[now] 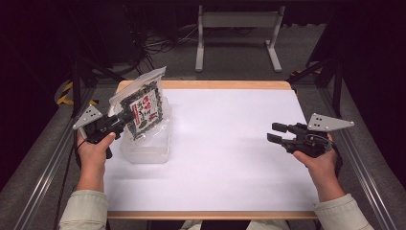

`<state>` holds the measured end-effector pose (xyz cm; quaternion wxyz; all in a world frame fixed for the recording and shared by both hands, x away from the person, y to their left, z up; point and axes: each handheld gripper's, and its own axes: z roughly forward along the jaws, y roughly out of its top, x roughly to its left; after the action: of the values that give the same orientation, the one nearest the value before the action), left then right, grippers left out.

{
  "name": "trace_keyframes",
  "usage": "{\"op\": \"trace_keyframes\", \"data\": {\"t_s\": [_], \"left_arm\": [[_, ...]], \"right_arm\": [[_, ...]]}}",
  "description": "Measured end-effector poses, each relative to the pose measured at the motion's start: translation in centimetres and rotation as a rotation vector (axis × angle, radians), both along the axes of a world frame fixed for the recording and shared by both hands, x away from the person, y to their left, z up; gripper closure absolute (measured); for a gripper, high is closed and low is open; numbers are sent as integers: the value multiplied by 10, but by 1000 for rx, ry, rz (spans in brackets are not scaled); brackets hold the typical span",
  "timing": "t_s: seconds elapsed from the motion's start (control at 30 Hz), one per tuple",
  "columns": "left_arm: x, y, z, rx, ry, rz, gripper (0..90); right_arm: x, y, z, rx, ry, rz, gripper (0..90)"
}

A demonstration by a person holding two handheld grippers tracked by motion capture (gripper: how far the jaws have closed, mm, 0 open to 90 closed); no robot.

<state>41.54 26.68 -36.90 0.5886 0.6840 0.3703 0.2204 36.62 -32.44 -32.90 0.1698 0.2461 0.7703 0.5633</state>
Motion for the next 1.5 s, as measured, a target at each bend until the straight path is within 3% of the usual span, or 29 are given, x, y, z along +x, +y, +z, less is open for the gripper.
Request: {"op": "trace_keyframes", "data": {"t_s": [0.27, 0.67, 1.27, 1.37, 1.5], "left_arm": [[1, 1, -8, -11, 12, -2, 745], [-1, 13, -29, -73, 35, 16, 742], [3, 16, -32, -98, 60, 41, 707], [4, 15, -32, -108, 72, 43, 592], [3, 14, -30, -141, 35, 59, 460]], "right_arm": [[0, 1, -1, -2, 3, 2, 535], [1, 4, -3, -9, 8, 6, 534], [2, 4, -4, -6, 11, 7, 525], [2, 4, -4, 7, 18, 17, 521], [2, 4, -4, 7, 19, 16, 517]]}}
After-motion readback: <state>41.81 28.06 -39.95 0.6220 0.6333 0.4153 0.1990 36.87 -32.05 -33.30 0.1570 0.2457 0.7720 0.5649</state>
